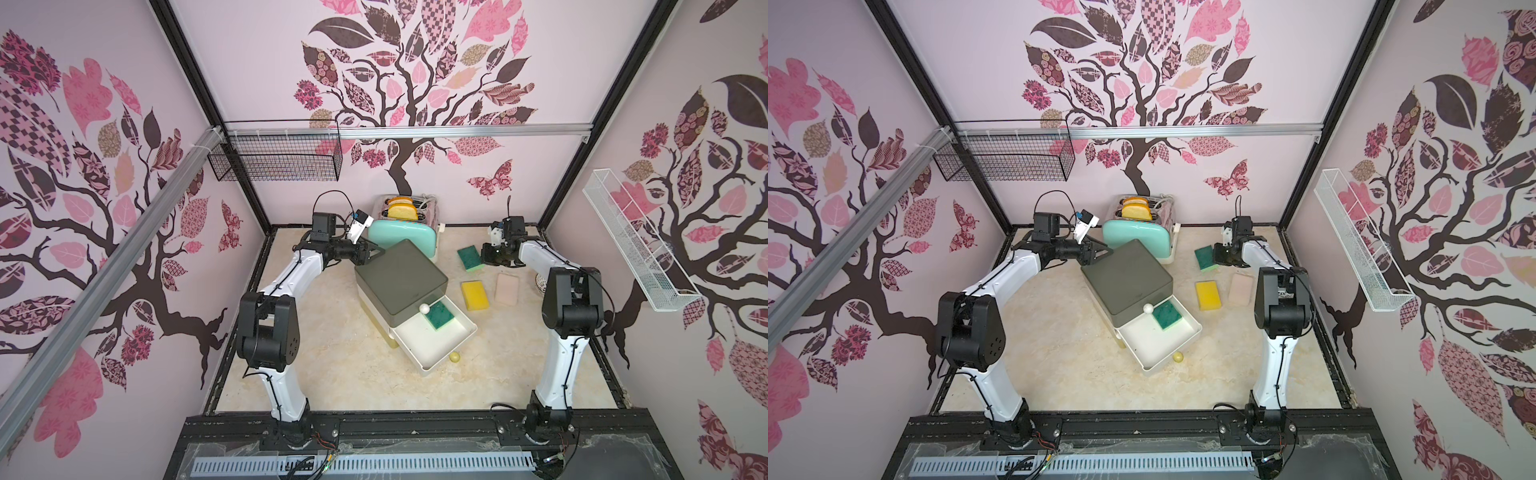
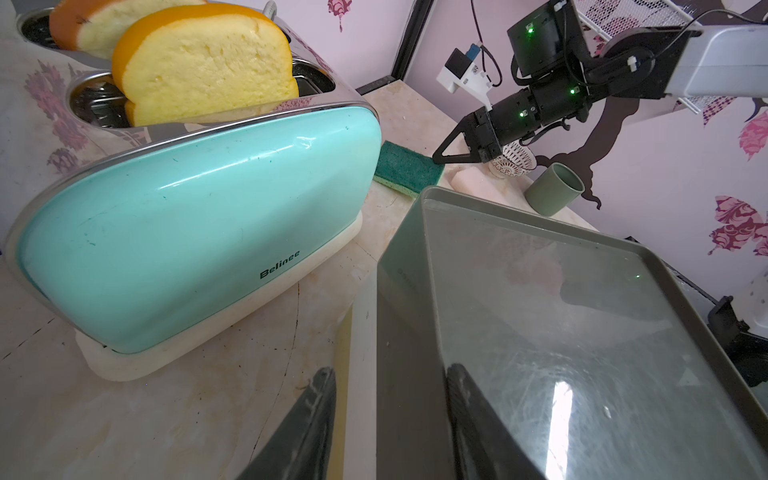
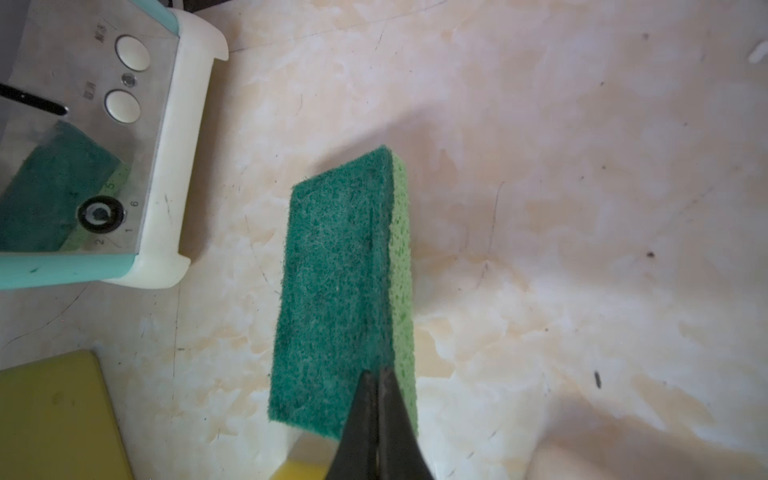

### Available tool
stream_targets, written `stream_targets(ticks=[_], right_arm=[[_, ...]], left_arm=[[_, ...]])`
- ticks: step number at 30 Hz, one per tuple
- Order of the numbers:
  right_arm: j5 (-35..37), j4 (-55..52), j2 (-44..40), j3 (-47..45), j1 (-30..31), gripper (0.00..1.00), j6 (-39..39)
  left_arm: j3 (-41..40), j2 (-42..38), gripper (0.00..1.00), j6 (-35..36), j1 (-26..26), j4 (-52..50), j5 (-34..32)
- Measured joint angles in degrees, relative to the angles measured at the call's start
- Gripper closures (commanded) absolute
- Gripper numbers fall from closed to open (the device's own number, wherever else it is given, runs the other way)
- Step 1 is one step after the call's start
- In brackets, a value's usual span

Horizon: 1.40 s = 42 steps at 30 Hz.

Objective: Take the sponge out of the drawer
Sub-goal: Place the sponge at the center of the board, then pick up the sponge from the drawer.

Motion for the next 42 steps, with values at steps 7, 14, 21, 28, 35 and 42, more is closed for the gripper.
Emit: stream_targets(ticks=[7,14,21,28,35,42], right_arm=[[0.02,-0.81,1.09,1.62,0.02,0.65,-0.55],[0.50,-2.54,-2.23,-3.74,0.04,0.55,-2.16],[3.23,-1.62,-25.27,-13.79,4.48,0.57,-4.92],[8.15,2.43,-49.00,-27.45,22.97,0.56,-7.15],[10.99,-1.36,-55.78,-40.98,34.25,0.56,-2.49],[9.90,-3.50,-59.41,-43.12,34.42,0.58,6.56]], left_arm=[[0.00,0.04,0.54,0.04,0.00,-0.04,0.02],[0.00,0.04,0.54,0.04,0.00,-0.09,0.09],[0.00,0.04,0.54,-0.02,0.04,-0.02,0.17],[0.00,0.11,0.53,-0.35,0.20,0.04,1.09],[-0.13,0.11,0.53,-0.74,0.44,0.07,1.73],[-0.44,0.11,0.53,-1.25,0.59,0.50,2.32]])
